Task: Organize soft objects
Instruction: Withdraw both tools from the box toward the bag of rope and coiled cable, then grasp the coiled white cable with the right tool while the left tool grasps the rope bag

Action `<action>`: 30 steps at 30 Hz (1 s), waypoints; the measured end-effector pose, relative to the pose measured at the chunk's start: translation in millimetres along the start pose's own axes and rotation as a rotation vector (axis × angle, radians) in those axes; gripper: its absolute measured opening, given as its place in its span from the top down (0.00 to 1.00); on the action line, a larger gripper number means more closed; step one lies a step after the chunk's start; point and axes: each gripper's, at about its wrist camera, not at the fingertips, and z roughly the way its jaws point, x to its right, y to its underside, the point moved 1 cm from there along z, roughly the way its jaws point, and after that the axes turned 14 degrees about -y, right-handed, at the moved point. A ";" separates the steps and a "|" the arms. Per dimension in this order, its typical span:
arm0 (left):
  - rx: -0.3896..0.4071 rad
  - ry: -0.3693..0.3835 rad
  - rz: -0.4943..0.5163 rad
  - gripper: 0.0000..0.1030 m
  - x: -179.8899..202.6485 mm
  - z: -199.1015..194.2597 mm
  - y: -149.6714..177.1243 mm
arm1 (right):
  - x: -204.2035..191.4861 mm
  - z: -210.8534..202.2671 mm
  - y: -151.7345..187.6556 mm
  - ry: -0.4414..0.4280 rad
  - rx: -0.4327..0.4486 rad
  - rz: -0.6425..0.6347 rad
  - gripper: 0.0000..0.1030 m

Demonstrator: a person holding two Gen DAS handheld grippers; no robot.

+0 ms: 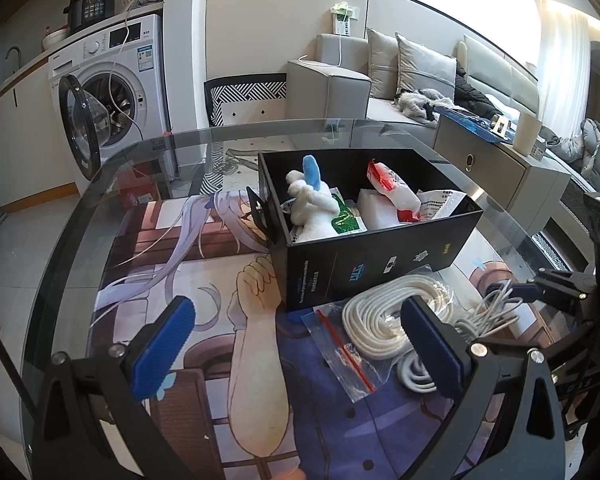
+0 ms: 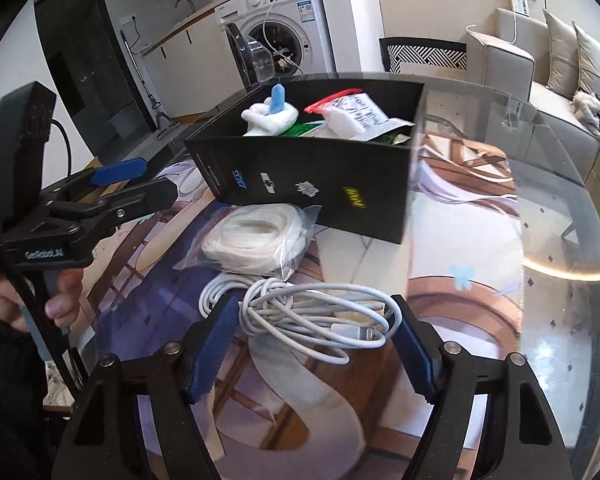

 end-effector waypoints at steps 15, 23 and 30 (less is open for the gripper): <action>-0.052 0.045 0.062 0.00 24.3 5.6 7.8 | 2.8 -28.4 25.0 -0.052 -0.097 -0.127 0.34; -0.054 0.049 0.059 0.00 23.9 5.2 7.2 | -4.5 -6.5 26.5 0.000 -0.108 -0.175 0.28; -0.057 0.047 0.055 0.00 21.4 6.1 8.5 | -5.9 7.3 18.4 0.019 -0.087 -0.174 0.14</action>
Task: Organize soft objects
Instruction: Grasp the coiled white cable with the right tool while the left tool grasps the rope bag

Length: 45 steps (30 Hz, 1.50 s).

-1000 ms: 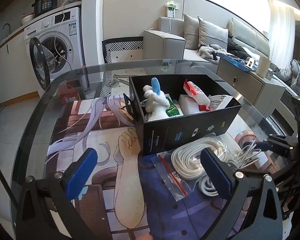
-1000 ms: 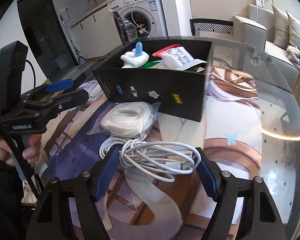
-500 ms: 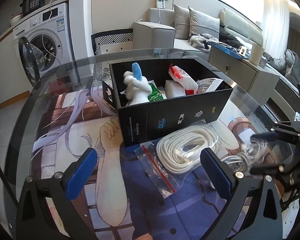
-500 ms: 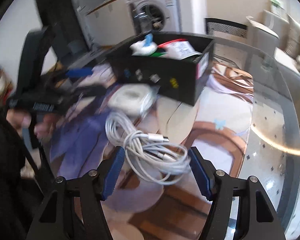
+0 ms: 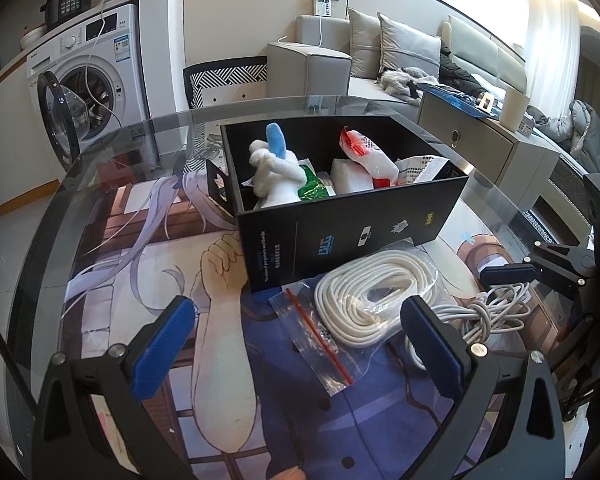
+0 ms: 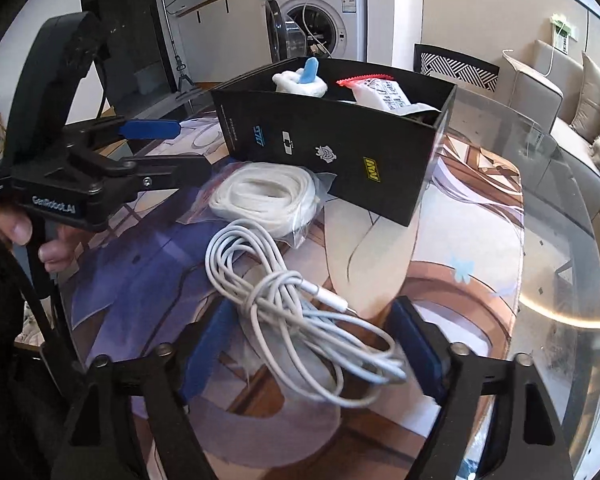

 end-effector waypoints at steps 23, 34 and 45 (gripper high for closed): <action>0.007 -0.007 -0.018 0.00 -5.6 -3.0 -1.2 | -29.6 -3.4 1.2 -0.107 0.038 -0.121 0.54; -0.026 0.029 -0.019 0.00 7.5 4.8 1.2 | -4.6 -52.8 -5.0 -0.018 0.196 -0.027 0.54; -0.094 0.105 -0.092 0.00 32.5 18.7 -6.8 | 14.6 -64.5 -9.0 0.047 0.257 0.069 0.54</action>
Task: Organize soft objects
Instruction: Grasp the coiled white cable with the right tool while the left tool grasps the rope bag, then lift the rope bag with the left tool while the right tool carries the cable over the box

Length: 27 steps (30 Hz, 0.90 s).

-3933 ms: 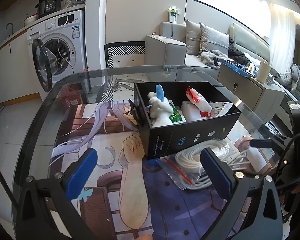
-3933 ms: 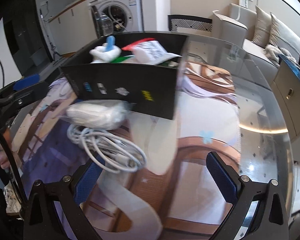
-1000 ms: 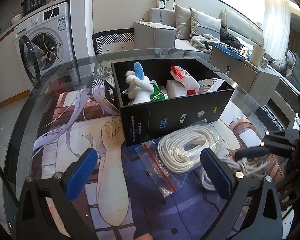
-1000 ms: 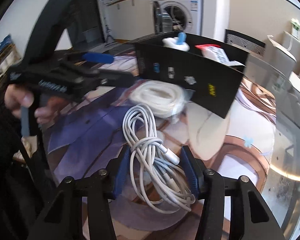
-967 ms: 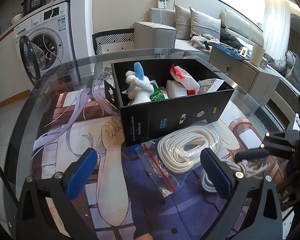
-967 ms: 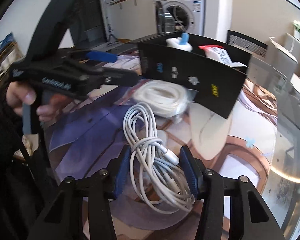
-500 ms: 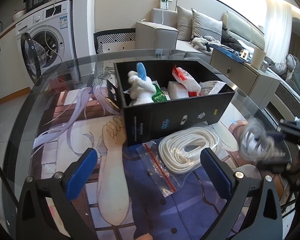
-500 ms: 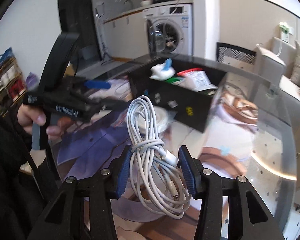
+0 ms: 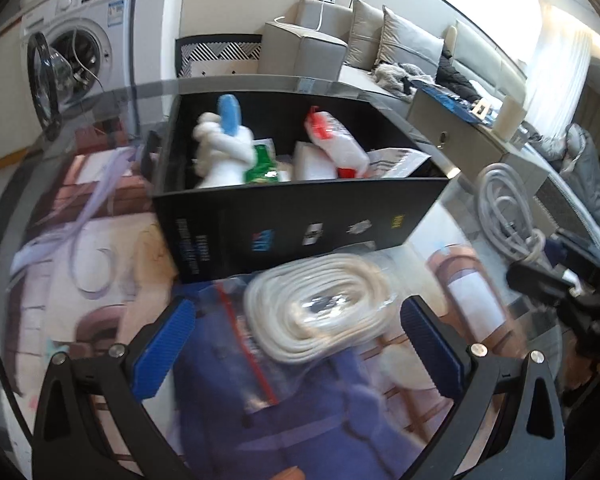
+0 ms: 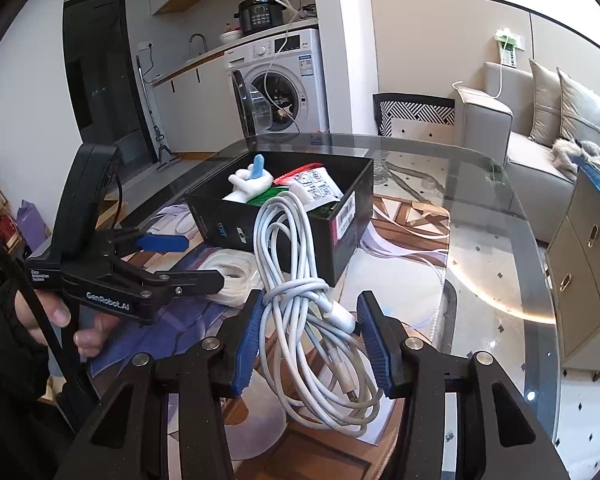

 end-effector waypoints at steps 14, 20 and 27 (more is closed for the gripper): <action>-0.077 -0.143 0.014 0.00 28.5 30.4 -5.5 | 5.4 -1.3 4.4 0.001 0.003 0.024 0.54; -0.059 -0.165 0.051 0.10 34.0 28.4 -0.2 | 2.8 -0.1 3.2 -0.001 0.002 0.018 0.54; -0.035 -0.118 0.068 0.43 19.4 10.6 5.7 | -3.0 2.0 1.4 -0.007 0.007 0.007 0.54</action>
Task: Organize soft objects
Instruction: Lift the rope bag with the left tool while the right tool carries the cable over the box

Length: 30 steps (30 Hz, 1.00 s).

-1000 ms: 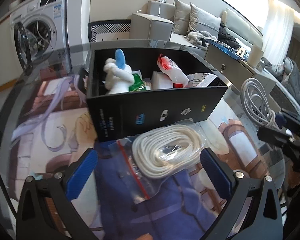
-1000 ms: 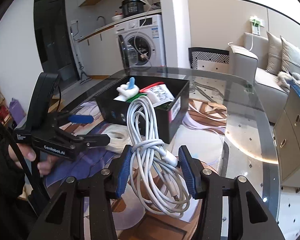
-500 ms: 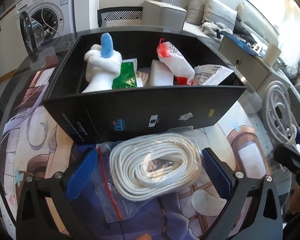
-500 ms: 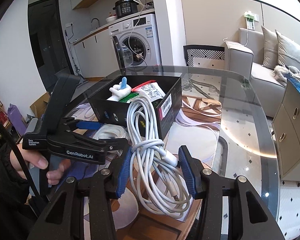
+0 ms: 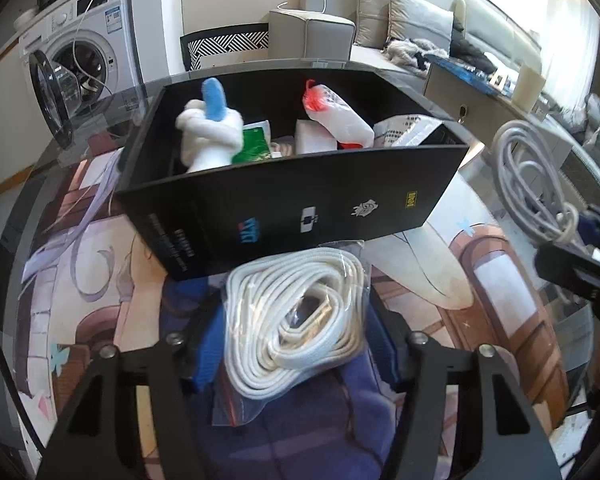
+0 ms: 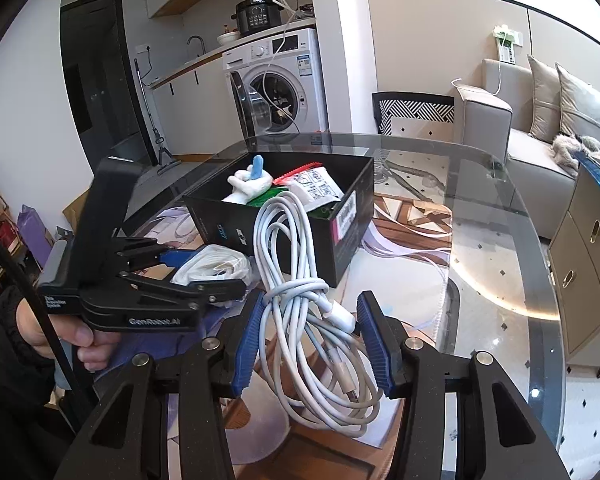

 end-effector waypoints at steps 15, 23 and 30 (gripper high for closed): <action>0.157 0.033 -0.064 0.44 -42.9 -58.2 -6.6 | -20.6 4.4 -18.7 -0.007 0.058 -0.024 0.54; 0.228 0.044 -0.097 0.44 -58.6 -68.9 -37.0 | -17.8 12.1 -43.3 -0.001 0.111 0.056 0.54; 0.262 0.047 -0.105 0.43 -57.8 -61.2 -62.2 | -12.3 26.7 -69.8 0.013 0.146 0.108 0.54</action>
